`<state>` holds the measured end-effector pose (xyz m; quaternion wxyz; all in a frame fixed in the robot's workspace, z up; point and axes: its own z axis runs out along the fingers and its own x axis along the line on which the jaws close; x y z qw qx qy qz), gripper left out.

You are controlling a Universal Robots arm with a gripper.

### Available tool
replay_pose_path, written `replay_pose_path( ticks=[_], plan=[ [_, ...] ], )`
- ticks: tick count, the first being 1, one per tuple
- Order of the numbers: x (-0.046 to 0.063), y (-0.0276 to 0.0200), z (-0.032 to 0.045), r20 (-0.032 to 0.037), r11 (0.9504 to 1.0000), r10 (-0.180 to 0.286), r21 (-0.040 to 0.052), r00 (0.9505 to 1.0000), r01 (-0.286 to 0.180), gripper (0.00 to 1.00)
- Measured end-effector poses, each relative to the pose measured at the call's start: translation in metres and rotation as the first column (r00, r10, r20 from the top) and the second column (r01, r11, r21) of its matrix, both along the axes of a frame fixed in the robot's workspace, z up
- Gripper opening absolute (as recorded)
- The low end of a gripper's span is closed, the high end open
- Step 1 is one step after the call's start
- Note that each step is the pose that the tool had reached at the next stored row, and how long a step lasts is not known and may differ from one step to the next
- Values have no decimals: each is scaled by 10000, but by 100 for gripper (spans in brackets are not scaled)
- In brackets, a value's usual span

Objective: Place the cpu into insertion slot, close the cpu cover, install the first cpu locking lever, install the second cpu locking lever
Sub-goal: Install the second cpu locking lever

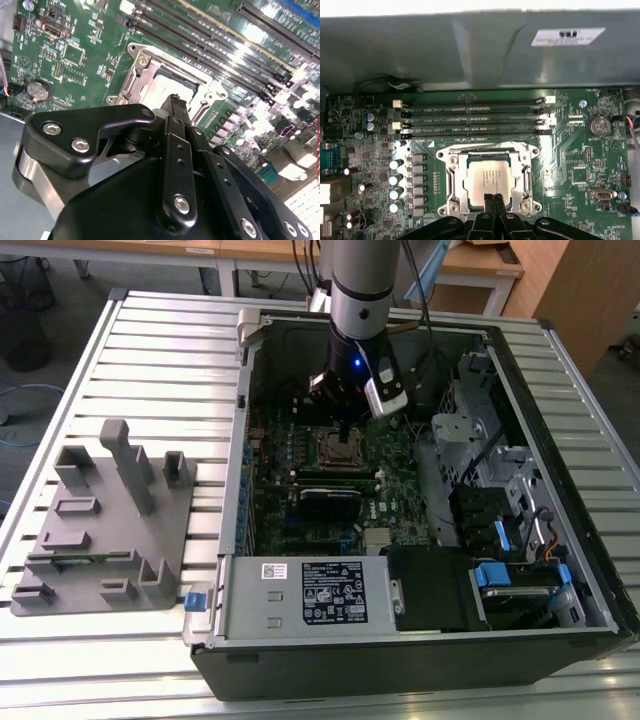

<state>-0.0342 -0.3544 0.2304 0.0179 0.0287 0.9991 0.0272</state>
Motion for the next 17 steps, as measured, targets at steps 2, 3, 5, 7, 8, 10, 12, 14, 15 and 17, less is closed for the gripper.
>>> replay_pose_path(
  ticks=[2, 3, 5, 7, 8, 10, 12, 14, 15, 17],
  plan=[
    [0, -25, 0, 0, 10000, 0, 0, 10000, 0, 10],
    [0, -30, 0, 0, 10000, 0, 0, 10000, 0, 10],
    [0, -33, 1, 0, 10000, -1, -1, 10000, 1, 10],
    [0, -35, 8, 0, 10000, 0, -2, 10000, 0, 10],
    [0, -35, 13, 0, 10000, 0, 0, 10000, 0, 10],
    [0, -37, 19, 1, 10000, 0, 1, 10000, 0, 10],
    [1, -48, 20, 1, 10000, 2, 1, 10000, -2, 10],
    [0, -76, 21, 0, 10000, 0, 0, 10000, 0, 10],
    [0, -94, 21, 0, 10000, 0, -1, 10000, 0, 10],
    [0, -136, 20, -3, 10000, -10, 0, 10000, 10, 10]
  ],
)
